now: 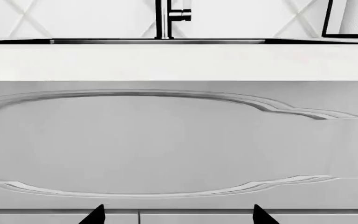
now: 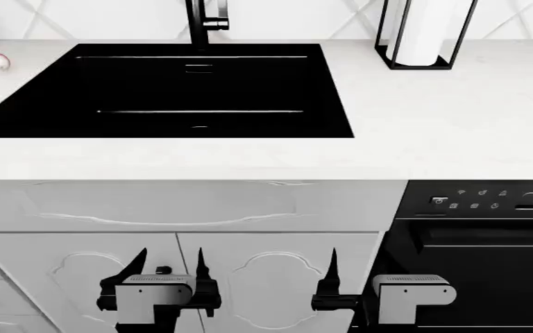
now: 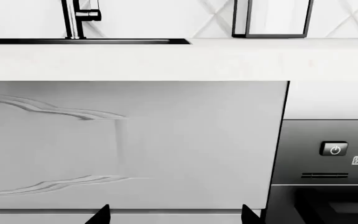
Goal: Pick the dumpling from the counter and place it in the sink. Then turn on the sink faucet.
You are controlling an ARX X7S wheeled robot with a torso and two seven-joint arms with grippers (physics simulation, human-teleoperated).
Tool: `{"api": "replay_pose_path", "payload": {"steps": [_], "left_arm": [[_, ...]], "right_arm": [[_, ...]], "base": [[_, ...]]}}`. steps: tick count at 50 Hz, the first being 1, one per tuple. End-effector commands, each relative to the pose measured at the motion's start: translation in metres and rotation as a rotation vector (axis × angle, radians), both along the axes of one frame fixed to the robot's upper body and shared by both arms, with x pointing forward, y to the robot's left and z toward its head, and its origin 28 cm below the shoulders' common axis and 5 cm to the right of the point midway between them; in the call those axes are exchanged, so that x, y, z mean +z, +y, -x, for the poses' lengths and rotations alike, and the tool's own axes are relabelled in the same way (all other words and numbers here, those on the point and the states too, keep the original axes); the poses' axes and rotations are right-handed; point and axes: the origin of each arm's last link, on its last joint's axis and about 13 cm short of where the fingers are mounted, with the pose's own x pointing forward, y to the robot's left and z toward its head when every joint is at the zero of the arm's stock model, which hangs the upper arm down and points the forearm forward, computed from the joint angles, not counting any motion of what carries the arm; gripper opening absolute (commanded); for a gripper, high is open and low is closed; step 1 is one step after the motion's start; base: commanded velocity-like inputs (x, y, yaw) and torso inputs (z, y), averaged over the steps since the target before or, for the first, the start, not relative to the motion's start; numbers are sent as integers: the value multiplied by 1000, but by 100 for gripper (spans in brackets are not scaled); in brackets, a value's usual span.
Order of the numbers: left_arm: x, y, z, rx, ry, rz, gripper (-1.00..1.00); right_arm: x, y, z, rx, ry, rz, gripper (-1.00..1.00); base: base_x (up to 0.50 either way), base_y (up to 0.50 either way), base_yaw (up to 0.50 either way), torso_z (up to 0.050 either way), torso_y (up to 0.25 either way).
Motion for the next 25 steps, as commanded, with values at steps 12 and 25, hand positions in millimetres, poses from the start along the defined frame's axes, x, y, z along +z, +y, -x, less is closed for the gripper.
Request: {"api": "replay_pose_path", "payload": {"steps": [12, 25], "left_arm": [[0, 0, 1, 0, -3, -3, 100], [-1, 0, 1, 5, -13, -22, 100]], "right_arm": [[-3, 1, 1, -24, -11, 39, 100], [-7, 2, 1, -24, 14, 58, 100]], "base": [[0, 83, 0, 0, 0], [0, 500, 0, 0, 0]]}}
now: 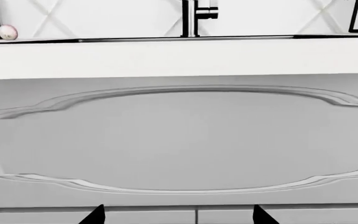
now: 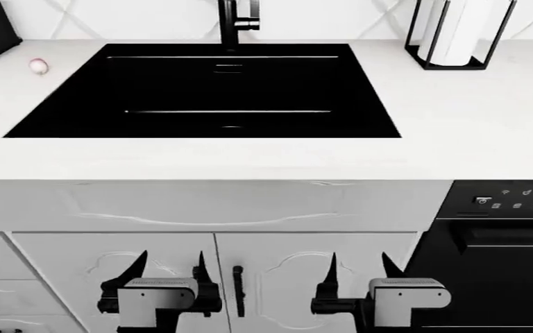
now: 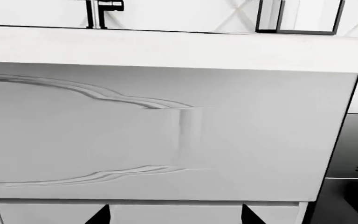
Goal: Pick the dumpling from the counter and place it in the sink. Then turn on the sink faucet.
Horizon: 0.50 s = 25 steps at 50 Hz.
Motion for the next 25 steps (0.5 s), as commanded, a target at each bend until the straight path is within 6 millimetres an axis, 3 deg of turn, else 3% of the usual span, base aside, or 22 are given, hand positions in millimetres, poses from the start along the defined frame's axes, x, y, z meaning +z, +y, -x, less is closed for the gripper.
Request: {"api": "replay_pose_path", "payload": {"steps": [1, 16, 20, 25], "left_arm": [[2, 1, -2, 6, -17, -7, 100], [3, 0, -1, 6, -3, -4, 100], [5, -1, -1, 3, -19, 2, 100], [5, 0, -1, 20, -9, -23, 100]], "right_arm": [[0, 1, 0, -1, -5, 27, 100], [1, 1, -1, -2, -6, 19, 100], [3, 1, 0, 3, -9, 5, 100], [4, 0, 0, -2, -10, 11, 100]], "base": [[0, 500, 0, 0, 0], [0, 500, 0, 0, 0], [0, 0, 0, 8, 0], [0, 0, 0, 50, 0]]}}
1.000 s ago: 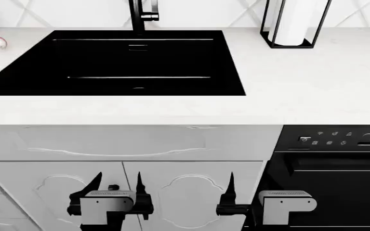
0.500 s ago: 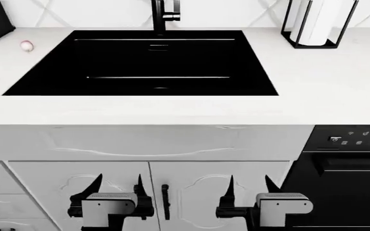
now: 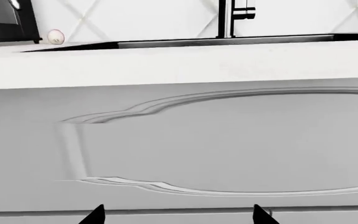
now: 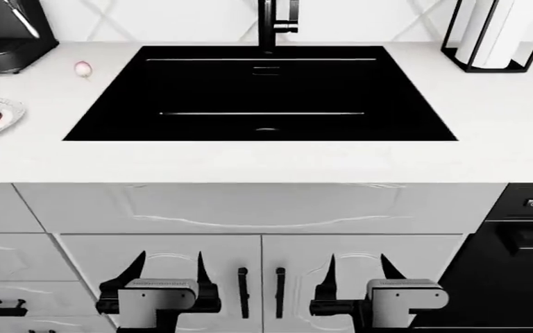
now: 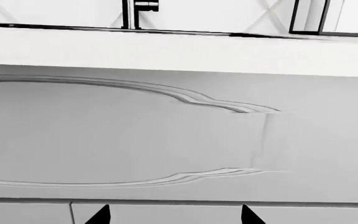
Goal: Pick the dumpling from the counter and place it in the sink. Then turn on the sink faucet.
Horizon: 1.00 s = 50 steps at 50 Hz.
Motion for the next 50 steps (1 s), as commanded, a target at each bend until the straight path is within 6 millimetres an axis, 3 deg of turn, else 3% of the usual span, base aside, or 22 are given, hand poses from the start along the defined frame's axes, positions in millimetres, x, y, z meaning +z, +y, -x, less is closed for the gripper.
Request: {"api": "replay_pose_path", "payload": {"steps": [1, 5, 6, 9, 13, 14, 16, 17, 18, 21, 22, 23, 24, 26, 29, 34, 38, 39, 40, 41, 42, 50], "left_arm": [[4, -1, -2, 7, -9, -6, 100], [8, 0, -1, 6, -12, -8, 100], [22, 0, 1, -1, -1, -2, 100], [67, 1, 3, -34, 34, 17, 100], [194, 9, 3, -110, -252, 89, 100], [220, 23, 2, 29, -301, 136, 100], [250, 48, -20, 167, -101, 46, 100], [268, 44, -23, 166, -160, 12, 100], [290, 38, -24, 159, -226, 5, 100], [323, 20, -8, 156, -232, 24, 100], [321, 17, 2, 13, -202, 17, 100], [319, 15, 12, -135, -171, 9, 100], [344, 15, -7, -127, -150, 21, 100], [363, 12, -22, -116, -153, -1, 100], [378, 8, -52, -85, -128, -42, 100], [395, -9, -122, -69, -62, -89, 100], [405, -19, -176, -32, -51, -110, 100], [412, -28, -184, -22, -85, -142, 100], [410, -27, -191, -2, -58, -137, 100], [405, -22, -197, 34, -25, -133, 100], [403, -23, -198, 45, -13, -127, 100], [390, -32, -201, 105, 9, -93, 100]], "right_arm": [[7, -1, -1, -2, -20, 10, 100], [9, -1, 1, -7, -26, 20, 100], [23, -2, 4, -23, -23, 21, 100], [65, -5, 14, 3, -7, -10, 100], [162, -12, 26, 54, -147, 12, 100], [194, -25, 25, -83, -244, 2, 100], [221, -48, 10, -315, -158, -19, 100], [229, -53, 0, -344, -70, 49, 100], [251, -50, -12, -332, -154, 57, 100], [284, -33, -9, -337, -167, 63, 100], [284, -28, 0, -320, -140, 54, 100], [282, -24, 9, -174, -102, 51, 100], [309, -25, 6, -45, -73, 40, 100], [329, -26, -6, 11, -25, 35, 100], [349, -27, -37, 15, 25, 61, 100], [357, -29, -129, 9, 108, 116, 100], [370, -35, -183, -21, 101, 140, 100], [396, -16, -189, 38, 8, 133, 100], [394, -19, -196, 38, 32, 127, 100], [374, -40, -201, -73, 129, 86, 100], [364, -45, -203, -88, 175, 82, 100], [354, -37, -207, -171, 175, 84, 100]], "base": [[0, 0, 0, 50, 0], [0, 0, 0, 50, 0], [0, 0, 0, 50, 0], [0, 0, 0, 50, 0], [0, 0, 0, 50, 0], [0, 0, 0, 50, 0], [0, 0, 0, 50, 0], [0, 0, 0, 50, 0], [0, 0, 0, 50, 0], [0, 0, 0, 50, 0], [0, 0, 0, 50, 0], [0, 0, 0, 50, 0], [0, 0, 0, 50, 0], [0, 0, 0, 50, 0], [0, 0, 0, 50, 0], [0, 0, 0, 50, 0], [0, 0, 0, 50, 0], [0, 0, 0, 50, 0], [0, 0, 0, 50, 0], [47, 0, 0, 50, 0], [418, 0, 0, 50, 0], [500, 0, 0, 50, 0]]}}
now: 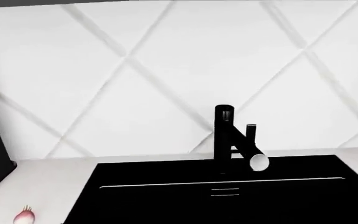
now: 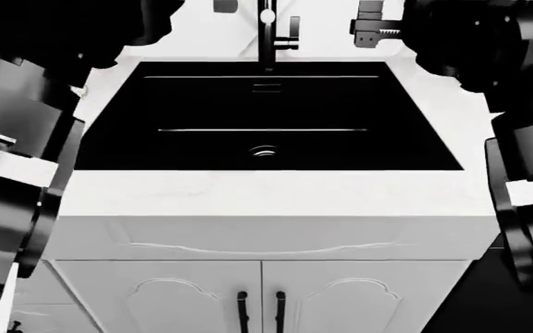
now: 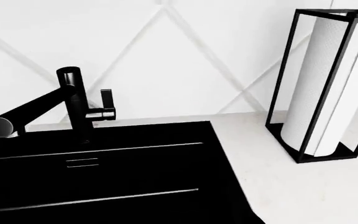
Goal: Pick the dumpling from the counter and place it in the sink. Then turn on the sink faucet.
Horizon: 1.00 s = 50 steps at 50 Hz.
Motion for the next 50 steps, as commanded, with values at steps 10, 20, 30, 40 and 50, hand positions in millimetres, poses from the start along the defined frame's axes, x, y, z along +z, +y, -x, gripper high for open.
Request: {"api": "replay_pose_path", "payload": {"steps": [10, 20, 30, 40, 50], "left_arm": [[1, 8, -20, 215, -27, -119, 100], [-8, 10, -22, 253, -11, -125, 100], [-17, 11, -24, 280, 9, -135, 100], [-25, 8, -26, 266, 13, -143, 100], [-22, 8, -25, 263, 7, -149, 100]], "right_arm": [[-1, 3, -17, 17, 45, 128, 100], [-11, 8, -20, 88, 38, 97, 100], [-6, 16, -20, 127, 18, 84, 100], [-11, 30, -21, 198, 17, 79, 100], [-21, 34, -23, 203, 35, 99, 100]], "base": [[500, 0, 0, 50, 0], [500, 0, 0, 50, 0], [500, 0, 0, 50, 0], [500, 0, 0, 50, 0], [500, 0, 0, 50, 0]]}}
